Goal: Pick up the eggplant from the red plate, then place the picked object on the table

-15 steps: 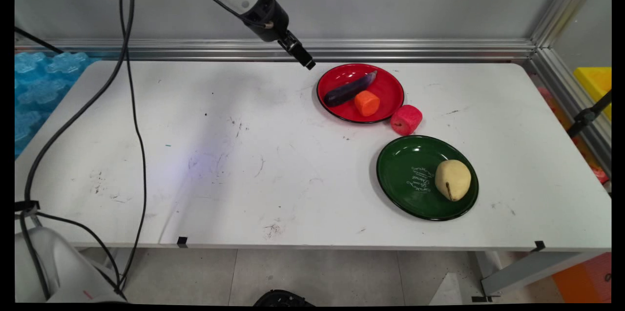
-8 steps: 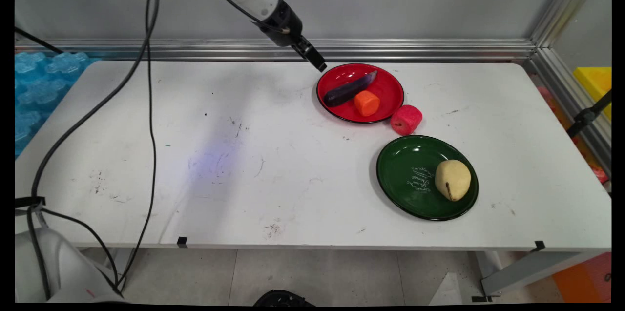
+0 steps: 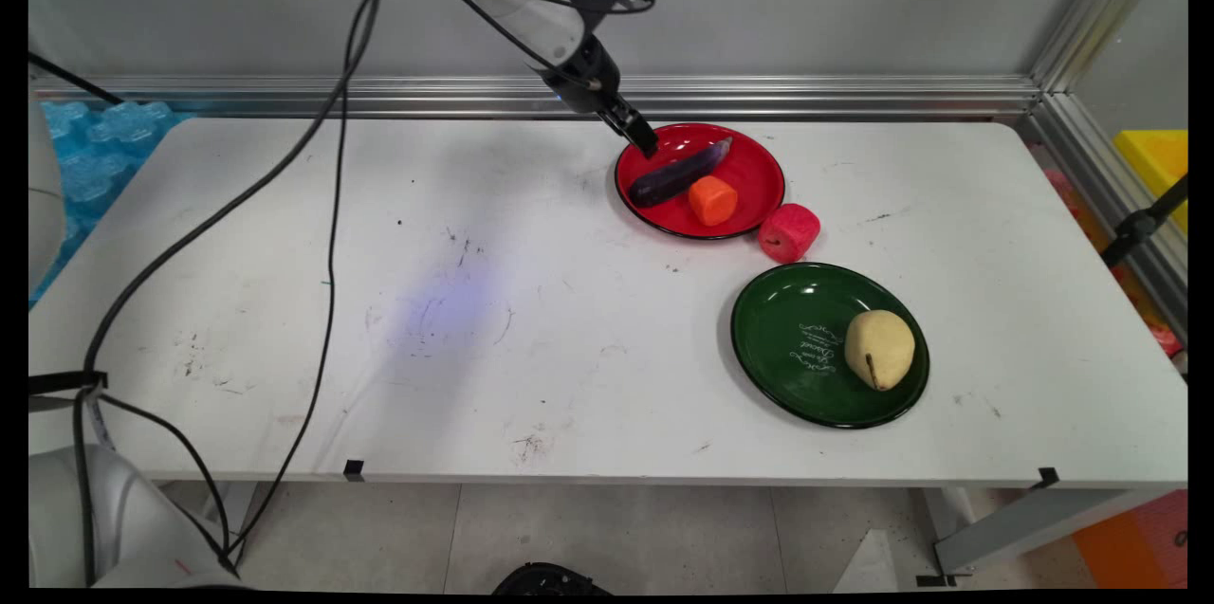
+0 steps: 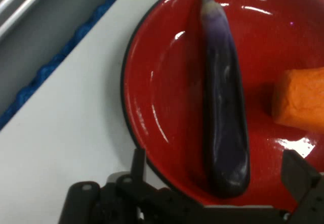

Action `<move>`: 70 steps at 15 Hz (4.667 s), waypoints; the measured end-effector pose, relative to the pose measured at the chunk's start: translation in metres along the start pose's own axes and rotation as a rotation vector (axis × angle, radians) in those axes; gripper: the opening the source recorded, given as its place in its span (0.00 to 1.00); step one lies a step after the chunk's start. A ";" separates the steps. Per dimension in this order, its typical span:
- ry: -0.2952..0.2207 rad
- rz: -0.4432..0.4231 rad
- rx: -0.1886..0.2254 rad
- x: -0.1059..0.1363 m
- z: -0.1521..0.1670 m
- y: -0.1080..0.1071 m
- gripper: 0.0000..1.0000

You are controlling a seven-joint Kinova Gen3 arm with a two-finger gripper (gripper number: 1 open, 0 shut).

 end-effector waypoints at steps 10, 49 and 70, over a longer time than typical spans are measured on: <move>-0.061 0.026 0.002 0.017 0.061 0.017 1.00; -0.071 0.575 -0.206 -0.024 -0.100 0.063 0.00; -0.191 0.714 -0.411 -0.141 -0.041 0.130 0.00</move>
